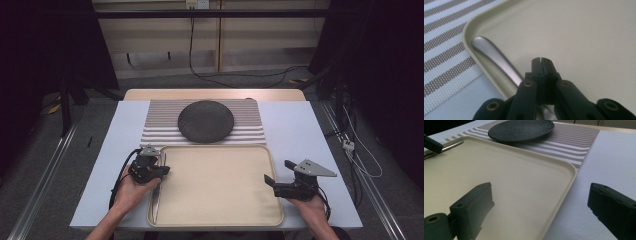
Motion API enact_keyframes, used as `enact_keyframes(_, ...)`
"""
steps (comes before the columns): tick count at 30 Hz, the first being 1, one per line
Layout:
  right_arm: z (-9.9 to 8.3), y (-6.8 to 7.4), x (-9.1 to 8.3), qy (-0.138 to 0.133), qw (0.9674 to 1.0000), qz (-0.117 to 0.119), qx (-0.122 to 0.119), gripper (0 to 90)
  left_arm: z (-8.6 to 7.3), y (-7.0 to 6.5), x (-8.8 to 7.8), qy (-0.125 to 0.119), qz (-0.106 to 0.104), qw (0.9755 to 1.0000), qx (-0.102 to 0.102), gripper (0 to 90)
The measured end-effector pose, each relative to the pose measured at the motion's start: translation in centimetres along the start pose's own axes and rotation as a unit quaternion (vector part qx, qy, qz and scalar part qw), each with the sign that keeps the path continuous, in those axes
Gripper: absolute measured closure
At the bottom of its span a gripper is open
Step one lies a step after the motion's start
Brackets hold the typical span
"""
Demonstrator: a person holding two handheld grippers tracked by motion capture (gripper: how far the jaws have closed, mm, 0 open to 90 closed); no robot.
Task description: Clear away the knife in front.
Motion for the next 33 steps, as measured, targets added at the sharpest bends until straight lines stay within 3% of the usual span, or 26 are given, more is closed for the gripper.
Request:
enact_keyframes(5,0.0,0.0,0.0,0.0,1.0,0.0,0.0,6.3,0.5,-0.2,-0.3,-0.025,0.012,0.9996,0.003,79.6)
enact_keyframes(10,0.0,0.0,-0.1,-0.001,1.0,0.0,0.0,6.3,0.8,0.0,-0.8,-0.047,0.045,0.9979,-0.001,53.5)
enact_keyframes(14,0.0,0.0,-0.1,-0.001,1.0,0.0,0.0,6.3,1.1,0.3,-1.3,-0.065,0.059,0.9962,-0.005,31.6)
enact_keyframes(17,0.0,0.0,-0.1,-0.001,1.0,-0.001,0.001,6.3,1.3,0.5,-1.6,-0.055,0.083,0.995,-0.008,18.7)
enact_keyframes(18,0.0,0.0,-0.1,-0.001,1.0,-0.001,0.001,6.3,1.4,0.4,-1.7,-0.056,0.081,0.995,-0.015,12.6)
enact_keyframes(20,0.0,0.0,-0.1,-0.001,1.0,0.0,0.001,6.3,1.5,0.3,-2.2,-0.072,0.069,0.9948,-0.021,12.5)
enact_keyframes(23,0.0,0.0,-0.1,-0.001,1.0,-0.001,0.001,6.3,1.5,0.2,-2.7,-0.071,0.073,0.9948,-0.009,6.8)
enact_keyframes(26,0.0,0.0,-0.1,-0.001,1.0,-0.001,0.001,6.3,1.5,0.1,-3.0,-0.076,0.071,0.9945,-0.009,6.7)
enact_keyframes(31,0.0,0.0,-0.1,-0.002,1.0,-0.002,0.001,6.3,1.0,0.2,-3.8,-0.075,0.099,0.9923,0.003,7.0)
enact_keyframes(33,0.0,0.0,-0.1,-0.002,1.0,-0.002,0.001,6.3,0.7,0.4,-4.0,-0.076,0.103,0.9917,-0.007,7.1)
Point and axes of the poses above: each handheld gripper's, and its own axes: x roughly forward along the jaws, z roughly out of its top, y roughly to its left, the point moved 6 cm from there along x, roughly forward along the jaws, and after that the axes turned 6 degrees about x, right-handed, at the moved point
